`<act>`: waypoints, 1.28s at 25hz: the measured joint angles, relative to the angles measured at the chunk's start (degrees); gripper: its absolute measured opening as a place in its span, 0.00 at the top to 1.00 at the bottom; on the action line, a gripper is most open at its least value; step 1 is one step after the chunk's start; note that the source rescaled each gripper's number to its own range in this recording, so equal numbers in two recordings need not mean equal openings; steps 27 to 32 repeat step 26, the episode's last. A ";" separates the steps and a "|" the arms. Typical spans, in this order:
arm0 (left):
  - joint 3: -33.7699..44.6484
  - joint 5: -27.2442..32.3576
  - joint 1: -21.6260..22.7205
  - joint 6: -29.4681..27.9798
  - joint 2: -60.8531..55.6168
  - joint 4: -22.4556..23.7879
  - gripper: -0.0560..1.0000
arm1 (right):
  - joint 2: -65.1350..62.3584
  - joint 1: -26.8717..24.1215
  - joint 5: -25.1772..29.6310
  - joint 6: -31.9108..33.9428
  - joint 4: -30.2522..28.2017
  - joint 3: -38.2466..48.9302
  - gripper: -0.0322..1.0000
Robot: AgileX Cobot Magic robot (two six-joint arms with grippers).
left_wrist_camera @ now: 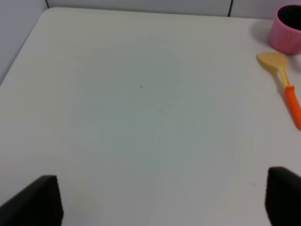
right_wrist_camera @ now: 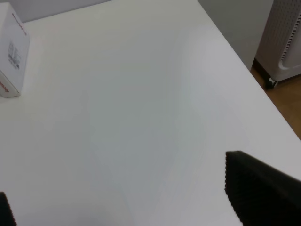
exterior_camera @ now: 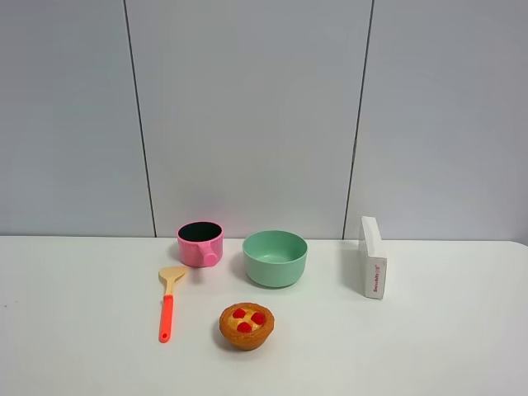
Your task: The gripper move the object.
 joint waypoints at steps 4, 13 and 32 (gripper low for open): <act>0.00 0.00 0.00 0.00 0.00 0.00 0.00 | 0.00 0.00 0.00 0.00 0.00 0.00 0.00; 0.00 0.00 0.00 0.00 0.00 0.00 0.00 | 0.00 0.00 0.00 0.00 0.00 0.00 0.00; 0.00 0.00 0.00 0.00 0.00 0.00 0.00 | 0.00 0.00 0.00 0.00 0.00 0.00 0.00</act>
